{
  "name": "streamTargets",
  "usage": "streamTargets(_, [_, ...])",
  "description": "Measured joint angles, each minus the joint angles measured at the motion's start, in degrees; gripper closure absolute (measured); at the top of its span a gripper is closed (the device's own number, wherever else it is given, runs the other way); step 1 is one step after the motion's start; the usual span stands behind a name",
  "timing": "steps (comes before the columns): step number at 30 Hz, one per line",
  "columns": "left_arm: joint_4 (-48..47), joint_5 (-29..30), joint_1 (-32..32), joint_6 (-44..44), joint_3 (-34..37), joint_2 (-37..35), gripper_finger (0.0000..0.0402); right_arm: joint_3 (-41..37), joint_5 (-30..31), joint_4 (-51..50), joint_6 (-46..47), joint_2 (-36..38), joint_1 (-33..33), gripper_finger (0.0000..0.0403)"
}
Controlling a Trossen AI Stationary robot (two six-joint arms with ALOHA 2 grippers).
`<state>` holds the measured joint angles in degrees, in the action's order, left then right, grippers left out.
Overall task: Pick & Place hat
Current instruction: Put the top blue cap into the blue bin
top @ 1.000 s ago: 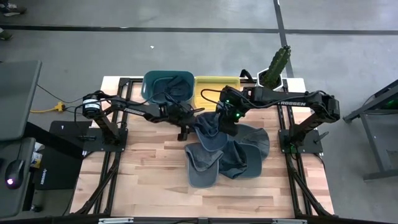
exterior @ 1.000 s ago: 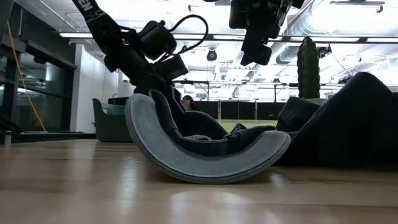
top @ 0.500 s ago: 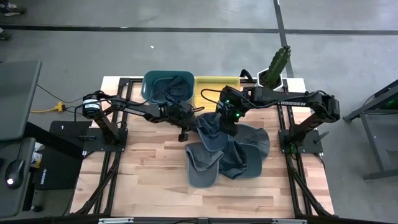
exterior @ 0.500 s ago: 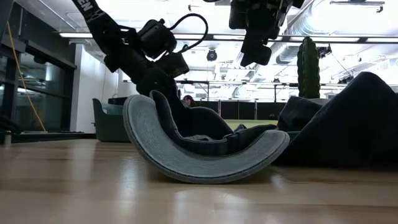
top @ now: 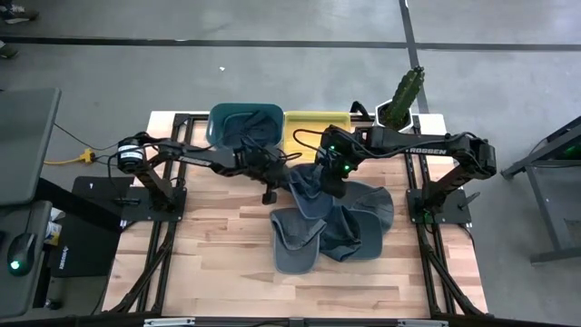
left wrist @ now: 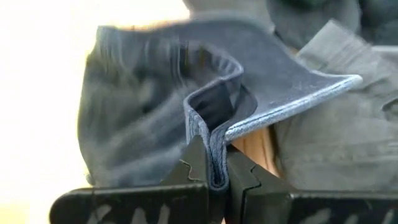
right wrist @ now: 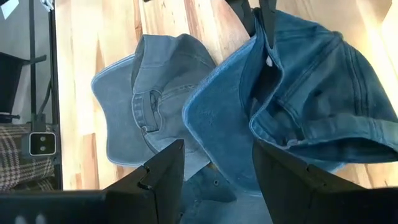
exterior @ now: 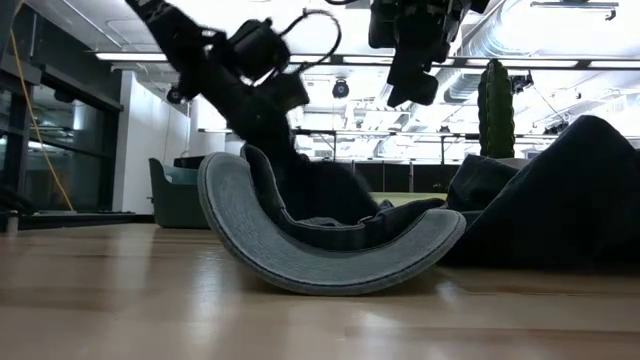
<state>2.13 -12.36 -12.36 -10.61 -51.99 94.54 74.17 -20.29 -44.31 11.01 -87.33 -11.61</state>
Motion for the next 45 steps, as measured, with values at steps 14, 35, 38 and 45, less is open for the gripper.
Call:
streamTargets(14, [-34.0, 2.1, 1.7, -14.1, -21.7, 0.1, 0.0401, 0.0, 0.3, -0.5, -1.5, 1.6, -0.1, 0.0219])
streamTargets(35, [-57.8, 7.2, 2.3, -16.1, -36.4, -2.6, 0.0401, 0.0, 3.5, -2.0, -4.1, 7.9, -10.9, 0.0219])
streamTargets(38, [-57.6, 7.2, 2.3, -14.6, -36.4, -3.0, 0.0401, 0.0, 3.7, -4.2, -3.6, 8.2, -12.8, 0.0219])
streamTargets(45, [-57.5, 7.7, 2.3, -11.7, -34.2, -6.4, 0.0401, -7.2, -0.6, 1.3, -3.0, 8.9, -16.3, 0.0219])
